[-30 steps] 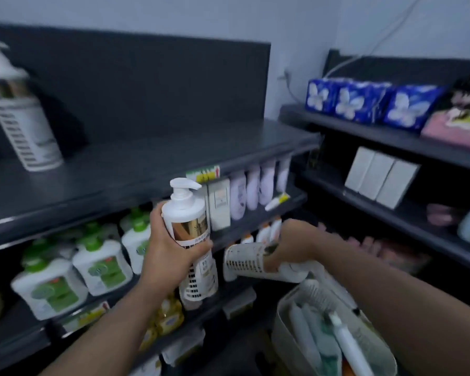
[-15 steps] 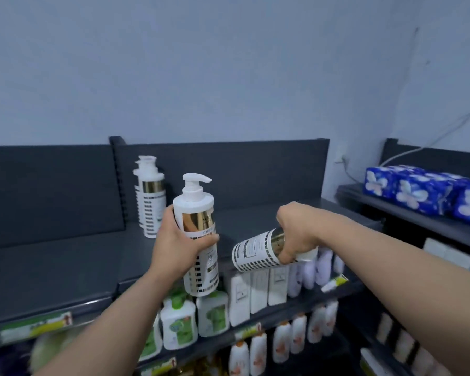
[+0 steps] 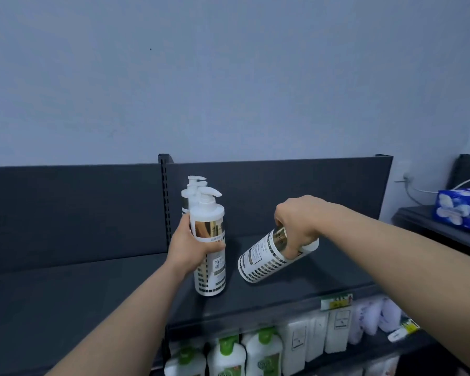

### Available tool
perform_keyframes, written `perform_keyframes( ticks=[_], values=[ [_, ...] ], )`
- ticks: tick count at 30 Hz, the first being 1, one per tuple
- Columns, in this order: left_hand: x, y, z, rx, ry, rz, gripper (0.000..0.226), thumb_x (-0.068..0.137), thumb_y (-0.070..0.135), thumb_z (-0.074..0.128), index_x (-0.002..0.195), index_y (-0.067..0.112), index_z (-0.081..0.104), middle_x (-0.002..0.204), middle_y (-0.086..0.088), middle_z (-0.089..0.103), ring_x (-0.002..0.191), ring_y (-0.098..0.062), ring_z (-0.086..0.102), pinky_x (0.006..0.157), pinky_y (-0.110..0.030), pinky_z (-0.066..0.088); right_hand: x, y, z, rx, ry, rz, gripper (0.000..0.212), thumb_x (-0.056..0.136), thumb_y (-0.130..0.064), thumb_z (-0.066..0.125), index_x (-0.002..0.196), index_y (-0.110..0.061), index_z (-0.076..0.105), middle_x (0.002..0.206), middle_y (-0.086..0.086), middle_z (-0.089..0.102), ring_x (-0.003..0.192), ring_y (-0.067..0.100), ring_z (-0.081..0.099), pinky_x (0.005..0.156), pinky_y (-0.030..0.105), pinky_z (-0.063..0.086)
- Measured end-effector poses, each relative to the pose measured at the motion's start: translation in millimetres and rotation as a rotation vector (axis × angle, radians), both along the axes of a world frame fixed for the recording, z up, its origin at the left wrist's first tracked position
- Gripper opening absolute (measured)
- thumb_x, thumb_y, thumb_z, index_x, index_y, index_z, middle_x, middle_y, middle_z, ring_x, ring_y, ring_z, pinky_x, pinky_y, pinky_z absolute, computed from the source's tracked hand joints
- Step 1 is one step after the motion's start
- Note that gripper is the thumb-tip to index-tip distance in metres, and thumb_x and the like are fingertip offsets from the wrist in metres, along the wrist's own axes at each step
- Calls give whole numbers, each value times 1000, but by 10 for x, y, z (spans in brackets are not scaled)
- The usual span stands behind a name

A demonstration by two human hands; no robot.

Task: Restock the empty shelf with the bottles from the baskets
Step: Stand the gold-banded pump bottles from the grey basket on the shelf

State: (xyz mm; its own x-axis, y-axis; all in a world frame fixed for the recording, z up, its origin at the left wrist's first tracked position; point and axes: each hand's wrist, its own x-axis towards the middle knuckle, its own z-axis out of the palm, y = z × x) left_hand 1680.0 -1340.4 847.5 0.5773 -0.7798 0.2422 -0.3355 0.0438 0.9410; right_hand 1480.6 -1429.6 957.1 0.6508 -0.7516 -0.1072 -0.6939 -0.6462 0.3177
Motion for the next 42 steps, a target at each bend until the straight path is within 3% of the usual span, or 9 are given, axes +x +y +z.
perform_keyframes(
  ticks=[4, 9, 15, 23, 28, 33, 39, 42],
  values=[
    [230, -165, -79, 33, -39, -8, 63, 55, 10, 91, 95, 39, 53, 106, 3, 65, 91, -10, 66, 67, -20, 48, 281, -197, -44, 13, 17, 21, 60, 52, -50, 80, 102, -24, 61, 92, -5, 64, 78, 18, 64, 60, 28, 50],
    [428, -271, -127, 53, -5, -19, 61, 57, 5, 90, 99, 30, 53, 93, 8, 70, 85, -6, 67, 63, -18, 46, 574, -368, -80, 41, 55, 50, 73, 52, -52, 83, 115, -24, 59, 101, -4, 61, 84, 21, 63, 69, 32, 55],
    [547, -355, -153, 50, 47, -47, 68, 58, 3, 90, 111, 25, 54, 93, 10, 70, 83, -4, 67, 64, -18, 48, 815, -482, -40, 71, 39, 74, 75, 52, -52, 86, 115, -25, 56, 103, -5, 60, 83, 19, 60, 60, 28, 47],
    [527, -437, -234, 46, 56, -84, 75, 57, 9, 91, 118, 31, 53, 99, 13, 68, 86, 1, 65, 65, -17, 48, 1025, -645, 53, 99, -44, 117, 86, 49, -56, 88, 119, -24, 49, 104, -6, 58, 89, 18, 58, 70, 32, 51],
    [530, -430, -268, 68, -38, -69, 73, 59, 17, 92, 116, 34, 49, 104, 12, 65, 91, 1, 63, 69, -16, 47, 1010, -791, -26, 127, -331, 142, 95, 46, -57, 88, 126, -27, 45, 102, -11, 52, 93, 17, 55, 75, 34, 51],
    [543, -424, -331, 112, -135, -23, 70, 58, 32, 92, 113, 39, 50, 105, 17, 65, 95, -1, 63, 83, -29, 52, 879, -871, -231, 289, -696, 108, 87, 50, -45, 91, 123, -27, 46, 111, -9, 57, 97, 14, 56, 79, 32, 52],
    [517, -417, -335, 100, -142, -37, 60, 61, 18, 91, 108, 30, 55, 96, 16, 68, 87, 3, 64, 66, -13, 47, 749, -871, -670, 516, -1135, -38, 82, 42, -43, 92, 110, -25, 49, 105, -7, 62, 95, 10, 63, 78, 32, 57],
    [459, -444, -360, 80, -138, -5, 60, 63, 19, 90, 108, 31, 54, 98, 17, 65, 89, 3, 61, 68, -14, 45, 781, -793, -858, 557, -1268, -101, 76, 46, -38, 93, 108, -22, 52, 105, -9, 62, 94, 7, 62, 77, 28, 54]
  ],
)
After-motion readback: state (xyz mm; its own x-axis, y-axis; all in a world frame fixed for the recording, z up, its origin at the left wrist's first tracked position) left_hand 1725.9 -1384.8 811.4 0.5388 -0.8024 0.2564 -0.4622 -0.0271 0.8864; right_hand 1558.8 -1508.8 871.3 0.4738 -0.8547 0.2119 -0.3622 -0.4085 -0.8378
